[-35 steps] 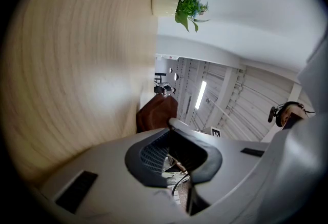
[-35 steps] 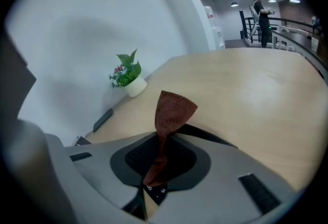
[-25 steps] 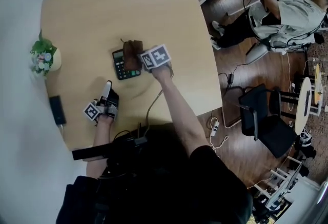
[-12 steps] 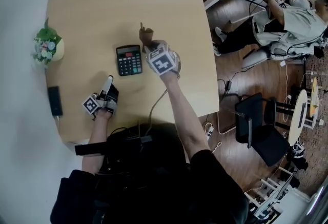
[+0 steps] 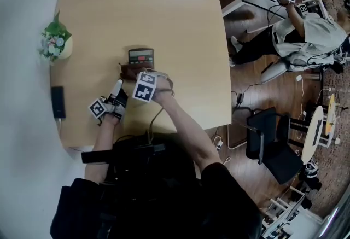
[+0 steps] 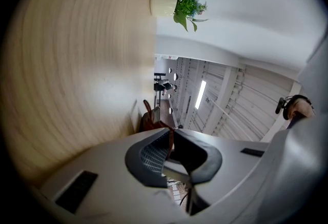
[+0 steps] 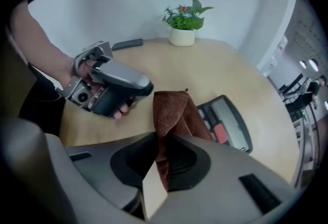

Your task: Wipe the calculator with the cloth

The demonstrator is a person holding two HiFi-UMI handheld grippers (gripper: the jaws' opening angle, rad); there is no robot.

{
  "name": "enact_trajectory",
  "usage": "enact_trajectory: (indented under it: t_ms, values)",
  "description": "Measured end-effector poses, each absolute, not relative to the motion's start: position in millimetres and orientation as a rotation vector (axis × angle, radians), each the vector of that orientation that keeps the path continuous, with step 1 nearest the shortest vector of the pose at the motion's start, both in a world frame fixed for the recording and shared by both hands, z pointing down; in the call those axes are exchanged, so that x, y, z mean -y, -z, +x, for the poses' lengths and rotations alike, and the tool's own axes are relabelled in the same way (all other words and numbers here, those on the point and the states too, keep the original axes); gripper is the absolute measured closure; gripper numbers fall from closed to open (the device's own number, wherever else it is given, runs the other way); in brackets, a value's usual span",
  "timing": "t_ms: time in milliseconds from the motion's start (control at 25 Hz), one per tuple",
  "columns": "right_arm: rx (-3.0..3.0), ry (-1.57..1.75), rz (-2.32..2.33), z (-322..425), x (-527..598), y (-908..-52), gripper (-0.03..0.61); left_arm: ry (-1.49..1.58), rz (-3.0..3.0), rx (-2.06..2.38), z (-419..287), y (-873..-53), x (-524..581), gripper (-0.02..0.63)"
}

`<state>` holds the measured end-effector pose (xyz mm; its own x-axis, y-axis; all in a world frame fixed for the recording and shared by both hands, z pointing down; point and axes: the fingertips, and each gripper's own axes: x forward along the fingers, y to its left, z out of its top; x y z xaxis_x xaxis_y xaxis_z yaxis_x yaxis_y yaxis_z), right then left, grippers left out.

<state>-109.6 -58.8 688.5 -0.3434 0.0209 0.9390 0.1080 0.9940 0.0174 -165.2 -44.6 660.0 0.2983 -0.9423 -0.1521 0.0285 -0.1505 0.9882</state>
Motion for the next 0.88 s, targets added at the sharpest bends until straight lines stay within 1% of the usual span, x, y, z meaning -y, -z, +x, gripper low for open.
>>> enact_trajectory:
  t_ms: [160,240,320,400,480,600,720,880]
  values:
    - [1.862,-0.091,-0.224,-76.6,21.8,-690.9,0.531,1.096,1.436,0.895,-163.1,-658.8,43.8,0.584]
    - [1.843,-0.147,-0.171,-57.9,35.1,-682.9,0.531,1.092,1.440,0.894,-162.9,-660.3,43.5,0.584]
    - [1.929,-0.198,-0.047,-64.0,69.4,-656.6,0.531,1.096,1.440,0.889,-164.4,-660.7,45.0,0.584]
    - [2.053,-0.160,0.123,-83.7,113.9,-622.0,0.530,1.100,1.436,0.887,-165.1,-660.7,45.3,0.584]
    - [2.081,0.009,0.269,-96.9,151.3,-603.5,0.529,1.101,1.436,0.888,-164.7,-660.3,44.5,0.584]
    - [1.993,0.230,0.236,-116.0,161.4,-625.7,0.529,1.103,1.440,0.891,-164.6,-659.3,44.1,0.584]
    - [1.926,0.218,0.068,-127.3,127.7,-664.1,0.529,1.097,1.442,0.896,-163.2,-660.0,44.0,0.584]
    - [1.895,0.137,-0.033,-121.8,84.7,-682.2,0.531,1.095,1.441,0.894,-164.8,-660.2,44.0,0.584]
